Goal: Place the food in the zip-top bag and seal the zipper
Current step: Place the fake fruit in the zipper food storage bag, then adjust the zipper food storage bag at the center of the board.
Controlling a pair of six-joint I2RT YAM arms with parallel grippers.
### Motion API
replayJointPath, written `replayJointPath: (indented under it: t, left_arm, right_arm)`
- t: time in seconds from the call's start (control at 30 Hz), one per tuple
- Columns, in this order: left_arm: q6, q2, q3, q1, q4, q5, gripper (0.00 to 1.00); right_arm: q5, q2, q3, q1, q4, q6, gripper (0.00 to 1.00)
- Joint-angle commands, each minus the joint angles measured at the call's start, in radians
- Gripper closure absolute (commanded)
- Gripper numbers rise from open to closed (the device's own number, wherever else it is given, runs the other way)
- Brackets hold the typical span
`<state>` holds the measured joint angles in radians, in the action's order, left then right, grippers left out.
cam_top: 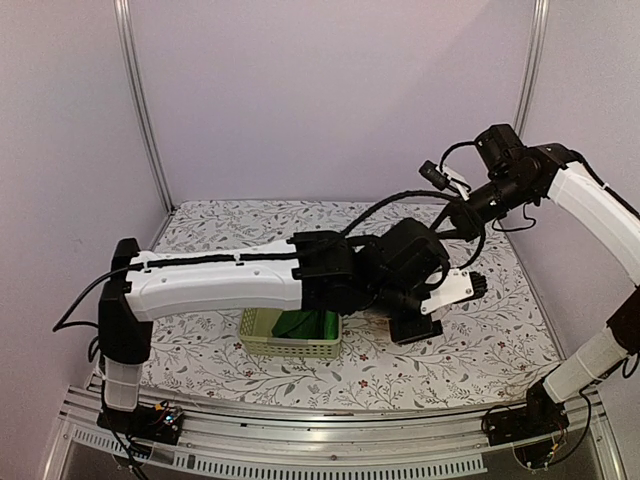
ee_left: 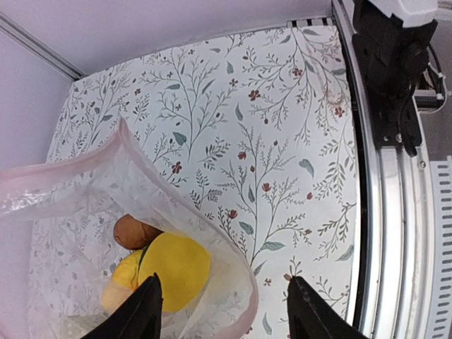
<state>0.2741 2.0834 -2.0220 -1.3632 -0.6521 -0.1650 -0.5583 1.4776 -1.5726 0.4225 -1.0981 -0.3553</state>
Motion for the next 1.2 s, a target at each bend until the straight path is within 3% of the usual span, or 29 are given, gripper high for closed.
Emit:
replayJointPath:
  t: [0.0, 0.1, 0.27, 0.3, 0.43, 0.53, 0.63, 0.73, 0.8, 0.87, 0.97, 1.1, 1.17]
  left_arm:
    - [0.069, 0.072, -0.048, -0.008, -0.102, -0.101, 0.44]
    - [0.135, 0.108, -0.073, -0.018, -0.122, -0.158, 0.52]
    - [0.205, 0.124, -0.124, -0.035, -0.097, -0.273, 0.99]
    - [0.223, 0.113, -0.122, -0.038, -0.07, -0.312, 1.0]
    - [0.312, 0.052, -0.07, -0.033, 0.053, -0.444, 1.0]
    - [0.316, 0.022, -0.013, -0.016, 0.12, -0.456, 1.0]
    - [0.305, 0.029, 0.006, -0.013, 0.126, -0.479, 1.0]
    - [0.295, 0.03, 0.008, -0.015, 0.12, -0.496, 1.0]
    - [0.294, 0.026, 0.008, -0.015, 0.122, -0.501, 1.0]
    - [0.314, 0.02, 0.004, -0.014, 0.134, -0.516, 1.0]
    - [0.348, 0.013, -0.007, -0.012, 0.151, -0.525, 1.0]
    - [0.342, 0.018, -0.017, 0.009, 0.178, -0.5, 0.97]
    - [0.329, 0.023, -0.012, 0.023, 0.246, -0.531, 0.64]
  right_arm:
    - [-0.004, -0.031, 0.022, -0.004, 0.01, 0.003, 1.0]
    - [-0.003, -0.038, 0.031, -0.005, 0.016, 0.001, 1.0]
    - [0.008, -0.037, 0.03, -0.005, 0.009, 0.0, 1.0]
    - [0.015, -0.04, 0.028, -0.005, 0.009, -0.001, 1.0]
    - [0.024, -0.043, 0.003, -0.005, -0.009, 0.001, 0.97]
    - [0.009, -0.046, -0.001, -0.005, -0.029, -0.003, 0.73]
    - [0.021, -0.044, 0.02, -0.005, -0.027, -0.002, 0.64]
    - [0.029, -0.039, 0.02, -0.005, -0.034, 0.0, 0.63]
    - [0.032, -0.043, 0.011, -0.005, -0.04, -0.001, 0.63]
    - [0.036, -0.049, 0.0, -0.004, -0.05, -0.005, 0.7]
    - [0.096, -0.058, -0.013, -0.005, -0.043, -0.01, 0.97]
    - [0.204, -0.071, -0.08, -0.036, -0.012, -0.01, 1.0]
    - [0.197, -0.064, -0.153, -0.094, 0.001, 0.005, 1.0]
